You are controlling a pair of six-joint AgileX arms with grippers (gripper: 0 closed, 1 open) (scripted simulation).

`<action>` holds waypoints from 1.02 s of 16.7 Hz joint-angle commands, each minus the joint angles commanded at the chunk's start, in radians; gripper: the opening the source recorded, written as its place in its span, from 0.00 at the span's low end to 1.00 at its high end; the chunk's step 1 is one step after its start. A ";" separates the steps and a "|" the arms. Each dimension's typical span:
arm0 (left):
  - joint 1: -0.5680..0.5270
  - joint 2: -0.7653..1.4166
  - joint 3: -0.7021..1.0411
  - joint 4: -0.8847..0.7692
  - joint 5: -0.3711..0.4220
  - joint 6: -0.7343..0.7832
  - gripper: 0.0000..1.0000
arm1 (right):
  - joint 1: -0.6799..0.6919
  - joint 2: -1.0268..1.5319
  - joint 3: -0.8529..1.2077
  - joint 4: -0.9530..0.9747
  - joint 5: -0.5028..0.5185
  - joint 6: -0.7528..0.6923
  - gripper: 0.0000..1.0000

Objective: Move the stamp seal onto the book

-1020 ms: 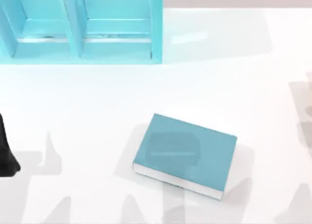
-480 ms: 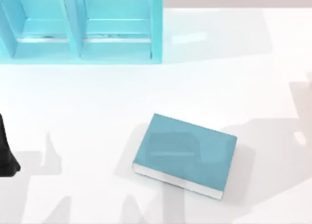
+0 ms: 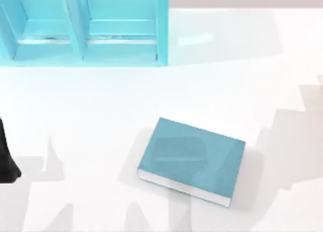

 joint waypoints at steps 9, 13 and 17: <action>0.000 0.000 0.000 0.000 0.000 0.000 1.00 | 0.003 0.033 -0.117 0.150 0.000 0.004 1.00; 0.000 0.000 0.000 0.000 0.000 0.000 1.00 | 0.003 0.073 -0.243 0.322 0.000 0.004 1.00; 0.000 0.000 0.000 0.000 0.000 0.000 1.00 | 0.003 0.087 -0.286 0.373 0.001 0.004 1.00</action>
